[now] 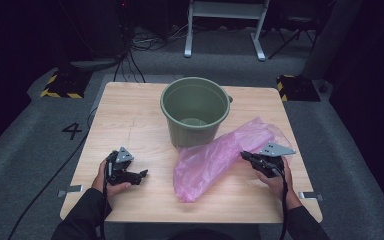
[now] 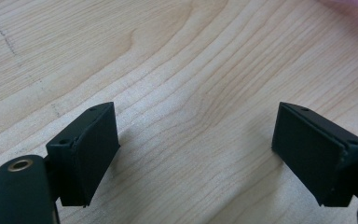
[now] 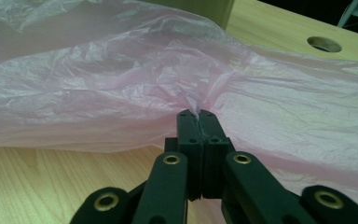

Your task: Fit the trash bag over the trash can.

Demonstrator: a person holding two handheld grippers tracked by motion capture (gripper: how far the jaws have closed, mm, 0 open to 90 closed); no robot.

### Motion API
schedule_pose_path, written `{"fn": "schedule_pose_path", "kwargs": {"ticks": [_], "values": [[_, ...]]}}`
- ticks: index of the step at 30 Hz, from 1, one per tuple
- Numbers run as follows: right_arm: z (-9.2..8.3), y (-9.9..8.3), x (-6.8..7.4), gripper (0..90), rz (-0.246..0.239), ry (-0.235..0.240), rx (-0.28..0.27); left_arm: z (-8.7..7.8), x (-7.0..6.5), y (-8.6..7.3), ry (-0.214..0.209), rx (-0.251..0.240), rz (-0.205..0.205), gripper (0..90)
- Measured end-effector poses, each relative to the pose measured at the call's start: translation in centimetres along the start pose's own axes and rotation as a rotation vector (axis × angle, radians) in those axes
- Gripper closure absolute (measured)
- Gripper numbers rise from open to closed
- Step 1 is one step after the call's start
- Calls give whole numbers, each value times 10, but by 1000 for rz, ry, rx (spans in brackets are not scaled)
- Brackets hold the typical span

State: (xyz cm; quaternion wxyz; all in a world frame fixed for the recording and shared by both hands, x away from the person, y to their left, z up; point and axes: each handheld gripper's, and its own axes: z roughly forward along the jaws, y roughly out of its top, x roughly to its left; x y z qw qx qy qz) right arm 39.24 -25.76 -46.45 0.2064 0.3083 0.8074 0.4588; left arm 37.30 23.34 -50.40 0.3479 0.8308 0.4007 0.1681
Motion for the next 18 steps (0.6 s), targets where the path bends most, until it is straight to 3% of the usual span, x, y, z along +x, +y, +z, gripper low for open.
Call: {"fn": "schedule_pose_path", "kwargs": {"ticks": [18], "values": [[-29, 11, 12, 898, -49, 9, -112, 3, -1, 3, 7, 3, -11, 124]]}}
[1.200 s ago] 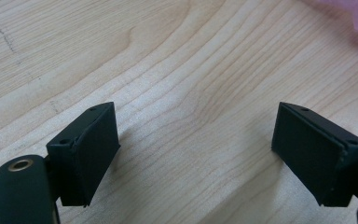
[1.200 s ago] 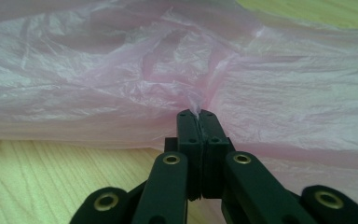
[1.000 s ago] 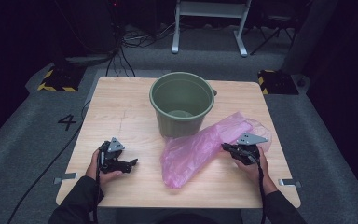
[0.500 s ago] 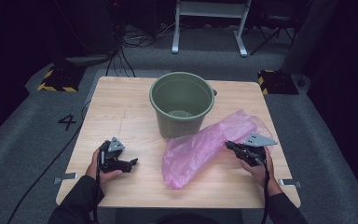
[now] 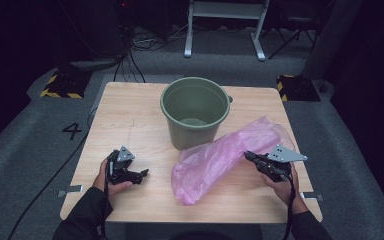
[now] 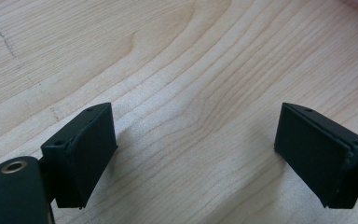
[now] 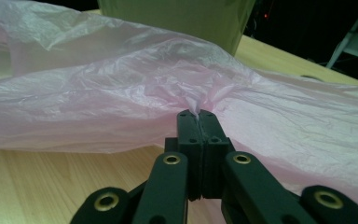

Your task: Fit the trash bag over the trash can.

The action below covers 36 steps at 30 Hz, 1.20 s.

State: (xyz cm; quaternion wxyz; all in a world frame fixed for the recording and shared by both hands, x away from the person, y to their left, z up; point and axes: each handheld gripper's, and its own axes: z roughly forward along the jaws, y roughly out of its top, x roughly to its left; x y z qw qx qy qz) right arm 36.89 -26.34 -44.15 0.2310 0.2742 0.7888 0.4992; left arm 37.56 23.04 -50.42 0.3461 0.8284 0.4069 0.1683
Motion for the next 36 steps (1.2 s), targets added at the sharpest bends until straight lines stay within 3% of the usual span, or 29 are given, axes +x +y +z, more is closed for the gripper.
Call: {"fn": "schedule_pose_path", "kwargs": {"ticks": [4, 14, 25, 36], "values": [[-4, 6, 4, 898, -4, 7, -26, 0, 0, 0, 0, 0, 0, 123], [-17, 20, 21, 898, -80, 30, -84, 0, 0, 0, -1, 1, -1, 123], [-26, 34, 25, 899, -96, 25, -142, 0, -1, 1, 6, 4, -6, 123], [-45, 37, 21, 900, -70, 13, -196, 0, -1, 1, 7, 4, -6, 123]]}}
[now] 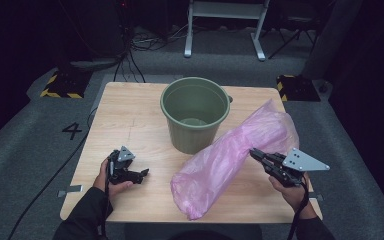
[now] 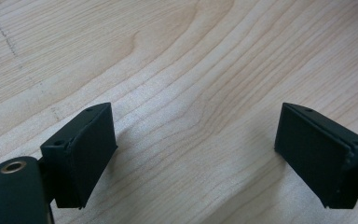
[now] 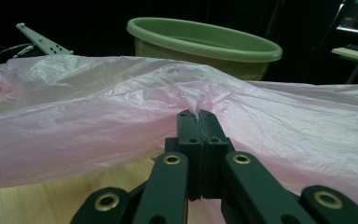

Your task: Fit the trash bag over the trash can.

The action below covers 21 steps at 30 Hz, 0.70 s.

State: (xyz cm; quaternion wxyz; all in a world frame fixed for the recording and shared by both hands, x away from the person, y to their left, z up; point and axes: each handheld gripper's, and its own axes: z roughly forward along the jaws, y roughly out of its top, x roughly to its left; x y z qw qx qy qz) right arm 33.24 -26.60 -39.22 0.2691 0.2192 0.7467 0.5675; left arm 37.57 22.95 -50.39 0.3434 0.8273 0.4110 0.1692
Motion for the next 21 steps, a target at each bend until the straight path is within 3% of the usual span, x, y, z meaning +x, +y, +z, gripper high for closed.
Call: {"fn": "schedule_pose_path", "kwargs": {"ticks": [5, 13, 21], "values": [[-10, 6, -4, 900, -4, -17, -35, 0, 0, 0, 0, 0, 0, 122], [-23, 30, -18, 900, 1, -42, -113, 1, 0, 0, -2, -3, -6, 122], [-32, 46, -36, 900, 34, -89, -168, 1, 0, 0, -2, -3, -5, 122]]}}
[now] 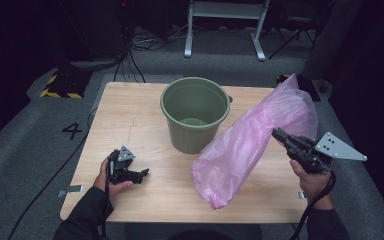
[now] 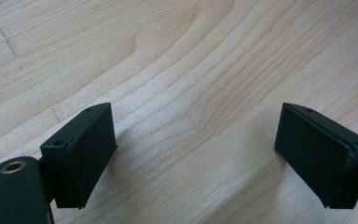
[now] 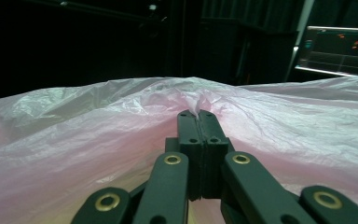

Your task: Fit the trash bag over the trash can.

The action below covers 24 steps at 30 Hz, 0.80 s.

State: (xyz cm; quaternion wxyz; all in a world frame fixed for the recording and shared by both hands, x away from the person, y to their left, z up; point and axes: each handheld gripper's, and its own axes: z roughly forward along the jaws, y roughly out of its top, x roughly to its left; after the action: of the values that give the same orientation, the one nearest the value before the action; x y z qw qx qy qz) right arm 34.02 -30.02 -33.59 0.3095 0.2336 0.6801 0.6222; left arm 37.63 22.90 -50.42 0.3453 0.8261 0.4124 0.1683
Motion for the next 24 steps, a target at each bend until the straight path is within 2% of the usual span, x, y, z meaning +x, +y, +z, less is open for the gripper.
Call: {"fn": "schedule_pose_path", "kwargs": {"ticks": [6, 10, 13, 16, 17, 18, 19, 20, 22, 24], "values": [[6, 10, -14, 900, 35, -49, -32, 0, 0, 0, -1, 2, -1, 122], [14, 19, -22, 900, 27, -71, -37, -1, 0, 0, 1, 4, 17, 125], [24, 25, -27, 900, 25, -84, -36, -5, -4, 3, 31, -16, 28, 167], [34, 30, -30, 900, 21, -96, -30, -16, -11, 10, -2, -100, 45, 175], [37, 32, -31, 900, 22, -101, -33, -21, -15, 14, 3, -122, 56, 173], [39, 34, -33, 900, 20, -107, -36, -28, -21, 19, 26, -144, 88, 184], [41, 36, -34, 900, 22, -111, -36, -36, -29, 25, 54, -184, 122, 203], [44, 37, -35, 900, 26, -116, -35, -46, -35, 31, 54, -229, 140, 214], [49, 39, -37, 900, 21, -120, -19, -66, -44, 46, -1, -302, 144, 213], [55, 38, -37, 900, 17, -123, 5, -79, -53, 60, -35, -330, 132, 203]]}}
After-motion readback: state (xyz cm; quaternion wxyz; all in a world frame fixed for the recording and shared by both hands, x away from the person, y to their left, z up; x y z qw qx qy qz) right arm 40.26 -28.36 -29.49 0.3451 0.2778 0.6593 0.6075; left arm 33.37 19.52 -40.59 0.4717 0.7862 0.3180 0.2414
